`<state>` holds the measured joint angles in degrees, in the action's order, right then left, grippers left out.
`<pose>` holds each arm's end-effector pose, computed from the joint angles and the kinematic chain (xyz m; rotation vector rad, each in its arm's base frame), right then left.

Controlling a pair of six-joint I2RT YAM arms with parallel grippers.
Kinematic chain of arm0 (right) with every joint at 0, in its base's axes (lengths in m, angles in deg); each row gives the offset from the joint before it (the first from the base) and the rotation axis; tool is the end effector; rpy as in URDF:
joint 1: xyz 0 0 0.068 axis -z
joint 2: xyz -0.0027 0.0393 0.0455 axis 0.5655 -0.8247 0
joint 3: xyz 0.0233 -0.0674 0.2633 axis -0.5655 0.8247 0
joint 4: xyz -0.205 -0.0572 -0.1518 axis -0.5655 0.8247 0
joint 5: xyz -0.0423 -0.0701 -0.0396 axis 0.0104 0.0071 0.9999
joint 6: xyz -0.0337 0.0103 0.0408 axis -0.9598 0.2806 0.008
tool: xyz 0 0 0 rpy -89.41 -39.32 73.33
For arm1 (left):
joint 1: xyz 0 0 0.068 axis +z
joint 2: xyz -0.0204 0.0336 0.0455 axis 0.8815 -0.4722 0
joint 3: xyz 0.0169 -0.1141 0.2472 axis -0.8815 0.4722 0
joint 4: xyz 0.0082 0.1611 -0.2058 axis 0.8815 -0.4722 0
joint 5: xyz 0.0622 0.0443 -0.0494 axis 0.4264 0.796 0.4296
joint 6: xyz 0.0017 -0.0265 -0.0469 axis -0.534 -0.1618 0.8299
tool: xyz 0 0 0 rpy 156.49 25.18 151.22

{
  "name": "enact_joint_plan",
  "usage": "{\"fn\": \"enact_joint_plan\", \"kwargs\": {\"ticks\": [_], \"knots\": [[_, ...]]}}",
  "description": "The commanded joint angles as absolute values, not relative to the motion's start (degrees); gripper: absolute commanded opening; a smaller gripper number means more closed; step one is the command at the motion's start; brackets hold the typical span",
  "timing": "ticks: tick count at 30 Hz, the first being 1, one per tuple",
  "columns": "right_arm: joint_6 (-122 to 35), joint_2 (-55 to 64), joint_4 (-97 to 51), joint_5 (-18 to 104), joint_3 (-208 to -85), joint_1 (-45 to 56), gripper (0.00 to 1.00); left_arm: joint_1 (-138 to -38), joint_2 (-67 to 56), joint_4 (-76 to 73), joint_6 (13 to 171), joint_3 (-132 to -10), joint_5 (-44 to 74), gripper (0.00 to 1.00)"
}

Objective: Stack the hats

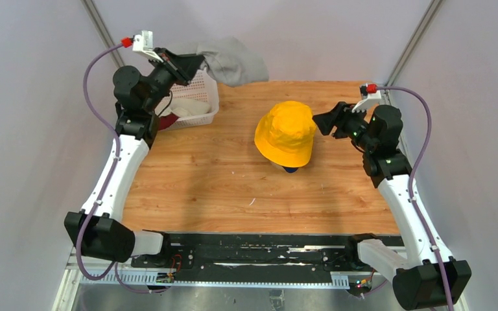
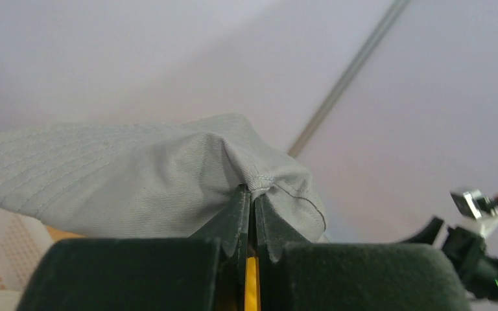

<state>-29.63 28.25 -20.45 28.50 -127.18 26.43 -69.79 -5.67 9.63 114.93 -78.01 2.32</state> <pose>0.2274 0.0457 0.3818 -0.1181 1.6920 0.6954 0.2903 -0.0534 0.4773 0.0140 1.3377 -0.8692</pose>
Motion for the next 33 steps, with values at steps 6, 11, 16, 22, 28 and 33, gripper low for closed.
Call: {"fn": "enact_joint_plan", "kwargs": {"ticks": [6, 11, 16, 22, 28, 33], "knots": [[-20.3, 26.6, -29.8, 13.6, -129.1, 26.0, 0.58, -70.4, -7.3, 28.0, 118.4, -68.3, -26.6, 0.0], [-12.2, 23.6, -38.8, 7.4, -128.7, 26.0, 0.57, -71.5, -10.8, 49.0, 129.7, -66.2, -33.6, 0.0], [-4.3, 20.3, -47.1, 3.3, -129.1, 26.0, 0.55, -71.8, -20.0, 83.6, 158.5, -70.7, -38.4, 0.0], [2.6, 17.2, -56.3, 0.5, -129.7, 25.5, 0.51, -75.0, -24.7, 85.2, 160.8, -74.4, -41.2, 0.0], [4.3, 16.9, -58.2, 0.4, -130.1, 25.4, 0.5, -75.7, -26.1, 85.2, 160.2, -73.4, -41.3, 0.0], [6.6, 16.7, -60.4, -0.1, -129.7, 24.9, 0.49, -75.9, -27.2, 85.2, 159.8, -72.7, -41.2, 0.0]]}}
